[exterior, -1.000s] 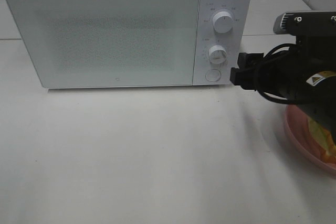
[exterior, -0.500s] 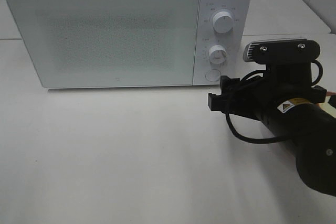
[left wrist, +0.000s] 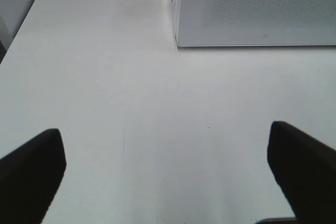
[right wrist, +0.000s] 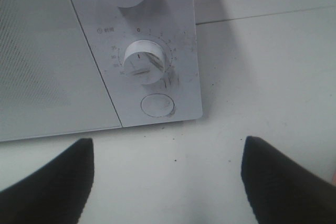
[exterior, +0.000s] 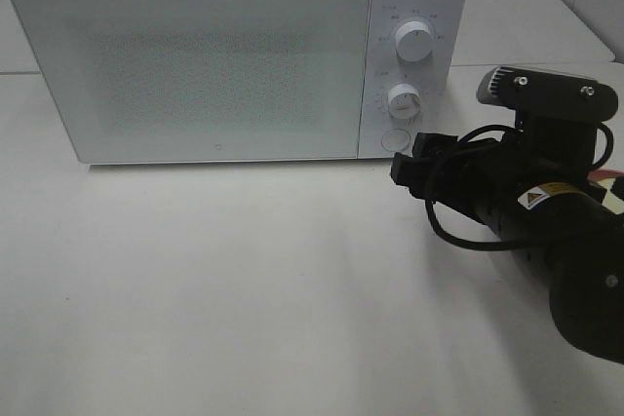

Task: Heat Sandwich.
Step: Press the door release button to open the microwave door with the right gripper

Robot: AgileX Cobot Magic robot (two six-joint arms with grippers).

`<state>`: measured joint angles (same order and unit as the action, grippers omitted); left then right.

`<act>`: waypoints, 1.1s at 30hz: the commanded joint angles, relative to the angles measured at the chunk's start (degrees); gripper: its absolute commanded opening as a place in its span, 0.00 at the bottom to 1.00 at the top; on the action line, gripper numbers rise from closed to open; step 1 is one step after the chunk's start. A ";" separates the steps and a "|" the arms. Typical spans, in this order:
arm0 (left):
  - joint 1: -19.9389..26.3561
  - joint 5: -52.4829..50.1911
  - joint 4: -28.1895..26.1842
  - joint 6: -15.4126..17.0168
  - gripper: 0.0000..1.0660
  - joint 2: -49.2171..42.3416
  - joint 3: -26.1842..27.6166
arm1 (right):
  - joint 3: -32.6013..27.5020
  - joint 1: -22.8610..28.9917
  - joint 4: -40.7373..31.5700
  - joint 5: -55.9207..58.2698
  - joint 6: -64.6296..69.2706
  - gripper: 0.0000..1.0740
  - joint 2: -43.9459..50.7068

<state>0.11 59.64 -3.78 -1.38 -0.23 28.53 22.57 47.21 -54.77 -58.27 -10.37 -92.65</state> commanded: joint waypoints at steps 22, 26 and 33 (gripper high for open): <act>-0.11 -0.34 -0.11 0.06 0.94 -1.15 -0.17 | -0.11 0.23 0.23 2.01 68.53 0.67 -0.11; -0.11 -0.34 -0.11 0.06 0.94 -1.15 -0.17 | -0.11 0.23 0.29 2.12 74.66 0.60 -0.11; -0.11 -0.34 -0.11 0.06 0.94 -1.15 -0.17 | -0.11 0.23 0.29 2.18 75.40 0.38 -0.11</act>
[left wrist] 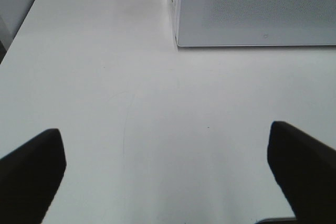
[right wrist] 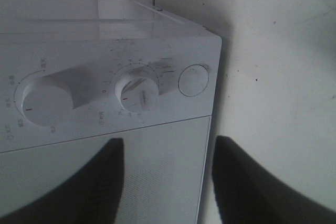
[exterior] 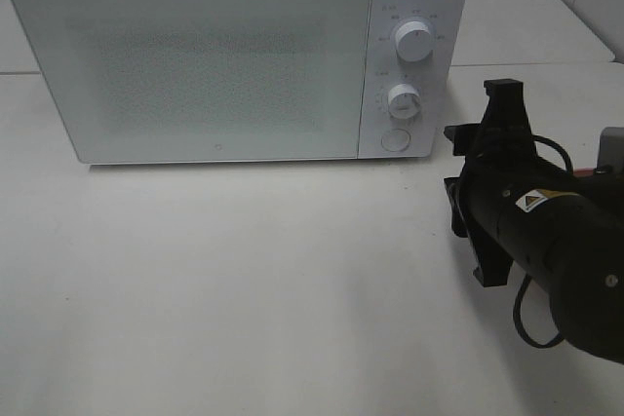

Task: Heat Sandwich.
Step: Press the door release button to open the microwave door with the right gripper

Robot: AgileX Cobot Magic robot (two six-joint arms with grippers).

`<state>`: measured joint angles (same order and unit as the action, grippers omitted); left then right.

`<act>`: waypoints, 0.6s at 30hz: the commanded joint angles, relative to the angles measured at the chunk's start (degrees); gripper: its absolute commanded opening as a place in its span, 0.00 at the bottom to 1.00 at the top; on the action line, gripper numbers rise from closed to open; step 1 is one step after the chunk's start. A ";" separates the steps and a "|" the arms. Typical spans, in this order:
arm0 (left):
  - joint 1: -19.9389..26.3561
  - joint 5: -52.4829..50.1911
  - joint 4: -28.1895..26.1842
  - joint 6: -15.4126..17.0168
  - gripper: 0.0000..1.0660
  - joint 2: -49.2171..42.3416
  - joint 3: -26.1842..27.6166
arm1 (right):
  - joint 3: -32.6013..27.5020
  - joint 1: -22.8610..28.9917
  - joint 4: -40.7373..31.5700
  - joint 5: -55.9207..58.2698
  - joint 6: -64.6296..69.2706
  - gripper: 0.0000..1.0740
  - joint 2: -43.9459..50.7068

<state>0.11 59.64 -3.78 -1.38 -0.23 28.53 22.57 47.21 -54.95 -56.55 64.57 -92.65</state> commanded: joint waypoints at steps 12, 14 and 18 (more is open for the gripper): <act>-0.11 -0.34 -0.11 0.06 0.94 -1.15 -0.17 | -0.11 0.23 0.46 3.50 0.46 0.00 -0.11; -0.11 -0.34 -0.11 0.06 0.94 -1.15 -0.17 | -0.11 0.23 0.46 3.50 0.46 0.00 -0.11; -0.11 -0.34 -0.11 0.06 0.94 -1.15 -0.17 | 0.23 0.06 0.80 3.50 0.46 0.00 -0.80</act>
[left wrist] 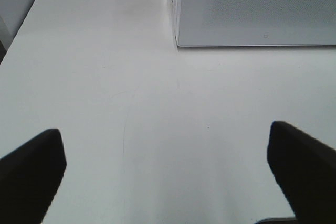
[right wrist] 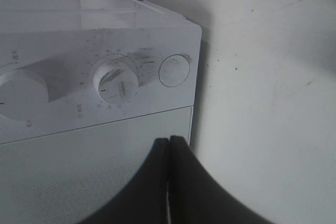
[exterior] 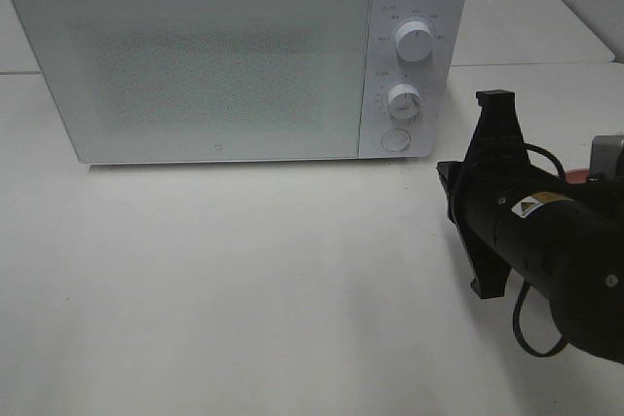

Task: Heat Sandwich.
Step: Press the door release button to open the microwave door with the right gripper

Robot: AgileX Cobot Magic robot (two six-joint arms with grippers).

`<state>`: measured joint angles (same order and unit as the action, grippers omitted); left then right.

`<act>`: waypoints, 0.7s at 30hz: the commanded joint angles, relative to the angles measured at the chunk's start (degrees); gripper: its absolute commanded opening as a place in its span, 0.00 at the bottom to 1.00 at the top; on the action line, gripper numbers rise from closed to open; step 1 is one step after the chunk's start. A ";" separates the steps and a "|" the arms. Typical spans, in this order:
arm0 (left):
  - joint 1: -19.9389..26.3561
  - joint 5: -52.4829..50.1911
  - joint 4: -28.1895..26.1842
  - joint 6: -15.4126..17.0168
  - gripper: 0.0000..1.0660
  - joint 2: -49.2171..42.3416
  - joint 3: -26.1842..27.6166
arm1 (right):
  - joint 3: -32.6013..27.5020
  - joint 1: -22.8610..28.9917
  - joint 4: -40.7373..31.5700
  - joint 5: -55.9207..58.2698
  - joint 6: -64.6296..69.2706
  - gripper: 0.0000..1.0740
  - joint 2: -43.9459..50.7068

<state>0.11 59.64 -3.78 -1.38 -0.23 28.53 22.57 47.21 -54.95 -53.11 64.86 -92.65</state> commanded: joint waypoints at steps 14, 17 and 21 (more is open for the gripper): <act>-0.11 -0.34 -0.11 0.06 0.94 -1.15 -0.17 | 4.70 -3.90 9.34 1.95 4.13 0.00 -8.42; -0.11 -0.34 -0.11 0.06 0.94 -1.15 -0.17 | 5.84 -5.44 11.63 2.69 4.53 0.00 -9.22; -0.11 -0.34 -0.11 0.06 0.94 -1.15 -0.17 | 8.19 -8.37 14.50 4.35 4.76 0.00 -11.40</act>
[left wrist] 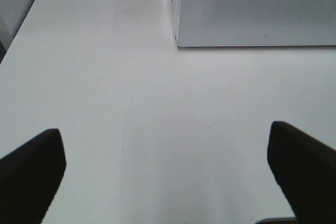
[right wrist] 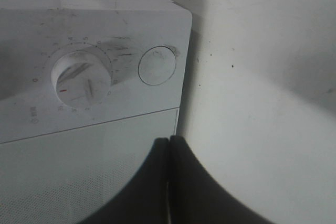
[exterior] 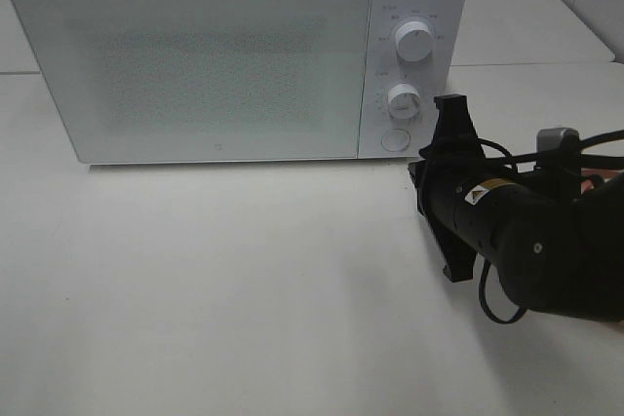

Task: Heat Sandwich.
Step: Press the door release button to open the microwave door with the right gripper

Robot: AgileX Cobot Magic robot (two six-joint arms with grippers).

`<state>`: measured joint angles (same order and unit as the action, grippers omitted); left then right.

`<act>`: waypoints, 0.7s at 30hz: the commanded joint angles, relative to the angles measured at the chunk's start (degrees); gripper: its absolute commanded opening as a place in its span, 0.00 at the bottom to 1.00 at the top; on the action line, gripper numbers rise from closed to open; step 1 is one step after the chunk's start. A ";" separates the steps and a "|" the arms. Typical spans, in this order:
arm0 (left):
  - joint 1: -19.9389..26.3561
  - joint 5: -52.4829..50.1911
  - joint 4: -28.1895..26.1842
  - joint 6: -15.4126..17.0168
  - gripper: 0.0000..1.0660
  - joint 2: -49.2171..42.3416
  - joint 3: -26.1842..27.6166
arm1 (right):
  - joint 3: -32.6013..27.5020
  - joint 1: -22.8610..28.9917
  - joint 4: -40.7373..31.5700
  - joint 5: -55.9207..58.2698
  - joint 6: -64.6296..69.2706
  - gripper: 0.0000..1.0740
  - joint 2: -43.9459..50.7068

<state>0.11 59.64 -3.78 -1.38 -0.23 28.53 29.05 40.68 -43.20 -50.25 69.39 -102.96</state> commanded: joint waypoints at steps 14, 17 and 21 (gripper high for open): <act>-0.11 -0.34 -0.11 0.06 0.94 -1.15 -0.17 | 9.85 -9.05 11.63 4.35 3.44 0.00 -7.96; -0.11 -0.34 -0.11 0.06 0.94 -1.15 -0.17 | 11.75 -10.03 12.61 4.53 3.44 0.00 -9.51; -0.11 -0.34 -0.11 0.06 0.94 -1.15 -0.17 | 13.98 -10.83 12.95 4.64 4.53 0.00 -11.80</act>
<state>0.11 59.64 -3.78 -1.38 -0.23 28.53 42.57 30.14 -30.88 -46.01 73.51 -114.71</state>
